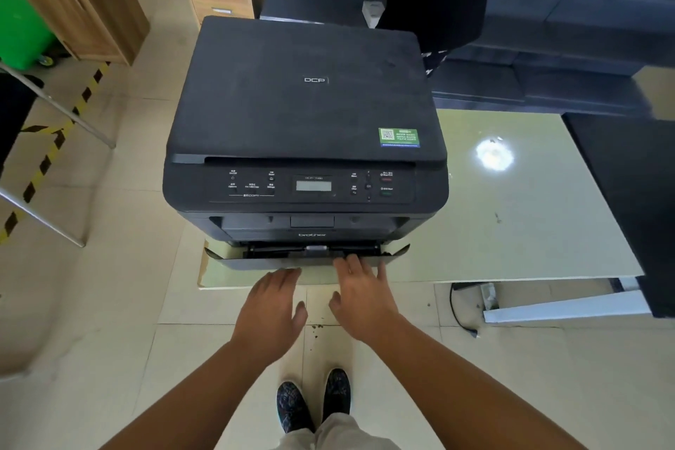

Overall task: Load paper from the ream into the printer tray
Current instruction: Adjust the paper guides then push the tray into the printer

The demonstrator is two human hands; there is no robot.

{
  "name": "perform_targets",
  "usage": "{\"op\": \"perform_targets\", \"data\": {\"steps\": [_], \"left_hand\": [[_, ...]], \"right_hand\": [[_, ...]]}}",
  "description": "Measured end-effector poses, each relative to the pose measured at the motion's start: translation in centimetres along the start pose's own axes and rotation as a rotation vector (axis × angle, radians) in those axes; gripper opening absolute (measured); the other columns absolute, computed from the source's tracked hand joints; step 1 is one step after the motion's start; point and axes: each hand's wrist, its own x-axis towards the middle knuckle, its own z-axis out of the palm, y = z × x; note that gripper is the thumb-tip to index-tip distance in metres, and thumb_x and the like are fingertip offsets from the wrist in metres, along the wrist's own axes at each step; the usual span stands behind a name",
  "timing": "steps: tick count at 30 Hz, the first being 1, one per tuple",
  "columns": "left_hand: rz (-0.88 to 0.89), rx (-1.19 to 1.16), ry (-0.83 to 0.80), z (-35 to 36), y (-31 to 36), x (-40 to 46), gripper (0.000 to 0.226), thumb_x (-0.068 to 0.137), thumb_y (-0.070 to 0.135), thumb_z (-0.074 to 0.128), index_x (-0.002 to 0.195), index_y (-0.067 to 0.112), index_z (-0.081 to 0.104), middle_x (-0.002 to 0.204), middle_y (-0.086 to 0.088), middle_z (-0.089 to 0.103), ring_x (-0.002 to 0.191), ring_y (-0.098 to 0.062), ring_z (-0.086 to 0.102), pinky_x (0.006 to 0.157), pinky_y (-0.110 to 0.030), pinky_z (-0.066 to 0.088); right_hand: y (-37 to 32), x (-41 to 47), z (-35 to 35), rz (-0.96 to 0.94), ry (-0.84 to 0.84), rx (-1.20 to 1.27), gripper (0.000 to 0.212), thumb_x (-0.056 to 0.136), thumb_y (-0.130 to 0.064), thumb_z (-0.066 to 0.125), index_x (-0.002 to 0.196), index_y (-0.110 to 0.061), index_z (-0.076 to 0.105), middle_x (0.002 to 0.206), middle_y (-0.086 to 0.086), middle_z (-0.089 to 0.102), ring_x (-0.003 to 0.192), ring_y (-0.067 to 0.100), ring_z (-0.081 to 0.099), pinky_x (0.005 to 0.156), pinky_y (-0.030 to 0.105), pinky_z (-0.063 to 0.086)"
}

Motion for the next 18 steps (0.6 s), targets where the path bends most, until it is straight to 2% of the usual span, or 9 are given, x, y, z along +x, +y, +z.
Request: {"op": "perform_targets", "data": {"steps": [3, 9, 15, 18], "left_hand": [[-0.019, -0.026, 0.002, -0.4, 0.1, 1.8, 0.054, 0.08, 0.02, 0.064, 0.133, 0.009, 0.054, 0.126, -0.01, 0.063, 0.117, -0.028, 0.058, 0.102, -0.04, 0.047], [-0.036, -0.054, -0.011, -0.4, 0.4, 2.2, 0.046, 0.079, 0.018, 0.067, 0.124, 0.009, 0.06, 0.117, -0.01, 0.066, 0.108, -0.028, 0.061, 0.091, -0.038, 0.051], [-0.031, -0.055, -0.028, -0.9, 0.6, 2.2, 0.047, 0.082, 0.019, 0.065, 0.128, 0.014, 0.059, 0.119, -0.004, 0.067, 0.11, -0.024, 0.061, 0.093, -0.035, 0.05], [-0.045, -0.063, -0.041, -1.0, 0.4, 2.4, 0.041, 0.082, 0.02, 0.064, 0.123, 0.014, 0.061, 0.112, -0.004, 0.069, 0.102, -0.023, 0.064, 0.087, -0.035, 0.052]], "right_hand": [[-0.4, 0.6, -0.1, 0.018, 0.02, 0.052, 0.055, 0.091, -0.03, 0.052, 0.14, -0.011, 0.038, 0.142, 0.014, 0.046, 0.134, 0.031, 0.042, 0.118, 0.06, 0.021], [0.0, 0.4, 0.0, 0.004, 0.032, 0.051, 0.052, 0.091, -0.029, 0.052, 0.138, -0.011, 0.04, 0.138, 0.014, 0.048, 0.131, 0.032, 0.043, 0.117, 0.059, 0.025], [-0.1, 0.3, 0.5, 0.01, 0.058, 0.051, 0.051, 0.087, -0.025, 0.056, 0.134, -0.009, 0.045, 0.13, 0.012, 0.052, 0.125, 0.031, 0.049, 0.115, 0.06, 0.029], [0.0, 0.3, 0.6, -0.002, 0.055, 0.039, 0.052, 0.087, -0.025, 0.055, 0.135, -0.009, 0.043, 0.132, 0.012, 0.051, 0.126, 0.03, 0.049, 0.115, 0.06, 0.03]]}}
